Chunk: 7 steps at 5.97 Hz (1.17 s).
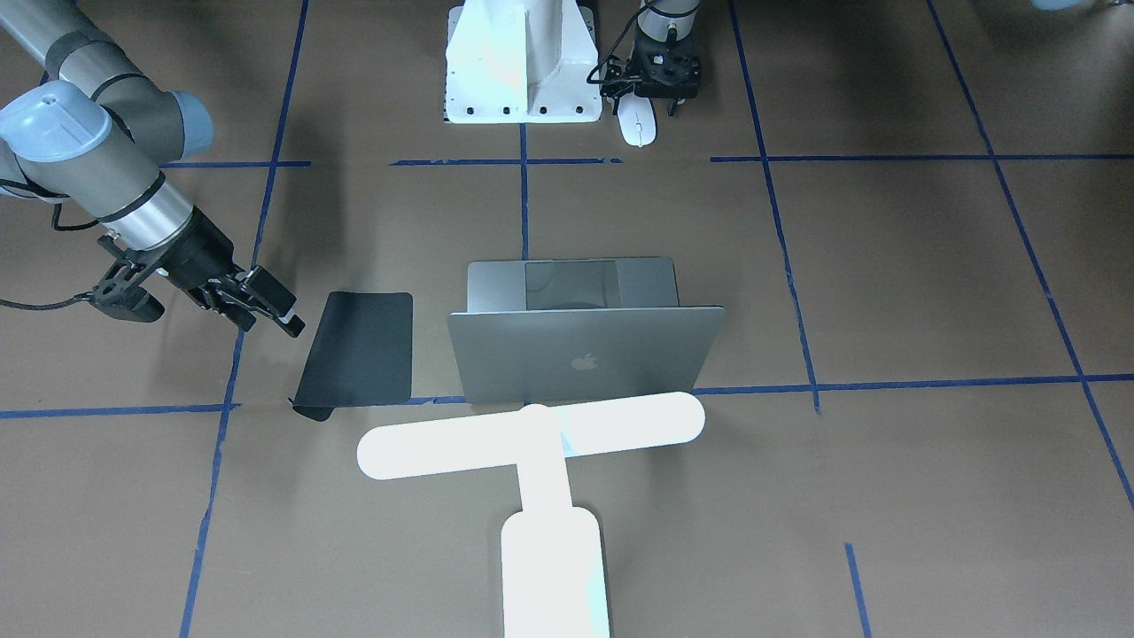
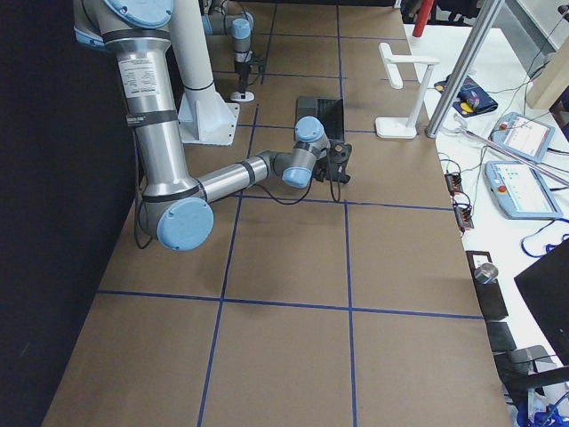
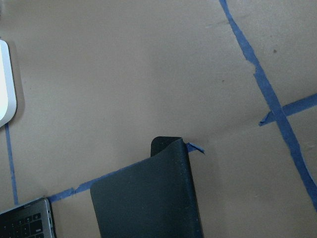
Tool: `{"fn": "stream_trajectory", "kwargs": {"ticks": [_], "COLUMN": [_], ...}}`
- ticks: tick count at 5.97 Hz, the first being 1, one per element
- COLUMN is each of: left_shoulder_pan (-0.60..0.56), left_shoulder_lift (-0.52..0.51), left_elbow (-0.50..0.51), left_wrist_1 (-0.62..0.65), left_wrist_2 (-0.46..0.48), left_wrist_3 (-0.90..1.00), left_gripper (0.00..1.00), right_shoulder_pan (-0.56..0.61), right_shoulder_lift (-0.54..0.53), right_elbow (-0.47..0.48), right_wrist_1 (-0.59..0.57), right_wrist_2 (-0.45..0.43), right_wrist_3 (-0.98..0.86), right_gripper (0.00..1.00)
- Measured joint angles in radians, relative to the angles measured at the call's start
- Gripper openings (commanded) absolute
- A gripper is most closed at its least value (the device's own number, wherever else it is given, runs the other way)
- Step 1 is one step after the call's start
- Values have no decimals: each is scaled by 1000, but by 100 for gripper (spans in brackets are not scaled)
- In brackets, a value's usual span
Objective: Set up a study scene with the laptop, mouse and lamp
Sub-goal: 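Release the pad with the right gripper while the left gripper descends over the mouse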
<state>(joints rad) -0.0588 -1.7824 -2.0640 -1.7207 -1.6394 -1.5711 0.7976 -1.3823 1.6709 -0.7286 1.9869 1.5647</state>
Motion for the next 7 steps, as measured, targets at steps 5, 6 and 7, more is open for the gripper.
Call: {"fn": "stream_trajectory", "kwargs": {"ticks": [5,6,7], "left_shoulder_pan": [4,5,5], "left_shoulder_lift": [5,7,5], "left_elbow": [25,28,31], "left_wrist_1": [-39,-39,-39], "left_wrist_2": [-11,-23,-29], "left_wrist_3": [-27,-27,-27], "left_gripper": [98,95,90], "right_shoulder_pan": [5,6,7], "right_shoulder_lift": [-32,-35,-36], "right_elbow": [36,39,40], "right_wrist_1": [0,0,0], "right_wrist_2": [2,5,7], "right_wrist_3": [0,0,0], "right_gripper": [100,100,100]}}
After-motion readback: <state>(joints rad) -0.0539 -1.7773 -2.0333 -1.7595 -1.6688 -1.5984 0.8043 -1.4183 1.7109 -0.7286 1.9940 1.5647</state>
